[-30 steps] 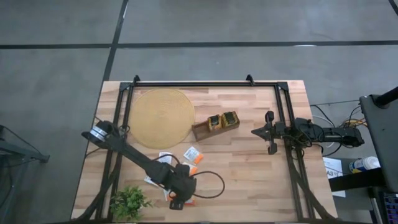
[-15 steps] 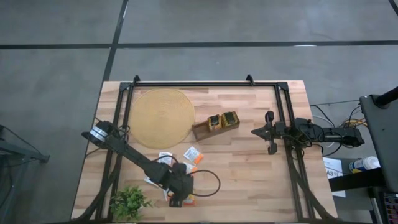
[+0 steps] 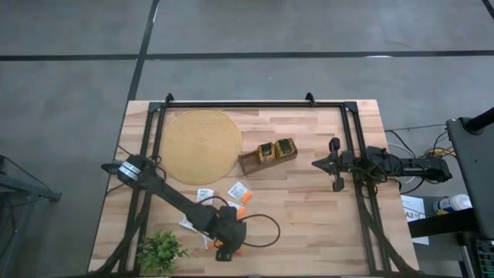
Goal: Pick & Place Tea
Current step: Put the orange tea bag into the middle section of the wooden organizer
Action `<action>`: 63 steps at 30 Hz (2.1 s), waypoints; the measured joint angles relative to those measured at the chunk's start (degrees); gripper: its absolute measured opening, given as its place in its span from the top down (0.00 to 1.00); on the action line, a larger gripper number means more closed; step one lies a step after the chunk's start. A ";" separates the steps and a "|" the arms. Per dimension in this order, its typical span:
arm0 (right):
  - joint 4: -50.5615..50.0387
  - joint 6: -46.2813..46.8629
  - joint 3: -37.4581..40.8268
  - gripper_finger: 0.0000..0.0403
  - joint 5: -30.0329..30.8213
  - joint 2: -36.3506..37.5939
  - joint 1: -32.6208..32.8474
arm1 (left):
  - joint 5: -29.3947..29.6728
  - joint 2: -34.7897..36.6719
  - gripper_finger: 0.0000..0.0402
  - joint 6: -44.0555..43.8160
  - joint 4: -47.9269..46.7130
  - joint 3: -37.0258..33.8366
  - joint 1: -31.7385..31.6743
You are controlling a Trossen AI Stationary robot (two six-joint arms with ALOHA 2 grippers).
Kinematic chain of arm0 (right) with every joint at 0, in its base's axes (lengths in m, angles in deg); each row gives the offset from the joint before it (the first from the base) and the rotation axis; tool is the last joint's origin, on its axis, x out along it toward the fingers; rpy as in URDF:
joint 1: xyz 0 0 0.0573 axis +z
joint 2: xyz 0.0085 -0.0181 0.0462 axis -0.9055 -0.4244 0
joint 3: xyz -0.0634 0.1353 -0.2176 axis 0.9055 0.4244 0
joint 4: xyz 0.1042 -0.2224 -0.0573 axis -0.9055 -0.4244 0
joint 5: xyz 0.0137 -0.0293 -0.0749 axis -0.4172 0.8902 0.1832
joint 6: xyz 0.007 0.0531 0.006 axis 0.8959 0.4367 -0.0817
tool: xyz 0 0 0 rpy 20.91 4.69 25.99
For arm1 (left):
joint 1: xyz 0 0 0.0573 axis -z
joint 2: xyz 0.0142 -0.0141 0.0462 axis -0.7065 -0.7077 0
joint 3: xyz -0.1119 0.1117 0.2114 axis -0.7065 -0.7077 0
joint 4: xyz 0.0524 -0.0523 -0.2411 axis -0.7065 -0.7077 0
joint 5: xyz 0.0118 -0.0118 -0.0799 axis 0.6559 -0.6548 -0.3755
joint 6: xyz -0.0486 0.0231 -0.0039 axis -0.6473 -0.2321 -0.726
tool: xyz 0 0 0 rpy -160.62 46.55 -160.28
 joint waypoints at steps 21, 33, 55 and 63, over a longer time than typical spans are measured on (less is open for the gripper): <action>0.00 0.00 0.00 0.98 -0.01 -0.17 -0.01 | -0.44 -2.90 0.29 -1.17 -2.53 2.38 -0.74; 0.01 0.00 0.00 0.98 0.00 -0.20 -0.02 | 2.60 -2.53 0.34 -1.06 -5.43 2.36 -1.46; 0.02 0.00 0.00 0.98 -0.01 -0.20 0.00 | -0.25 -2.60 0.73 0.87 -3.34 1.49 -1.99; 0.02 0.00 0.00 0.98 0.01 -0.20 0.00 | -0.64 -2.68 0.98 2.01 -3.32 1.47 -1.97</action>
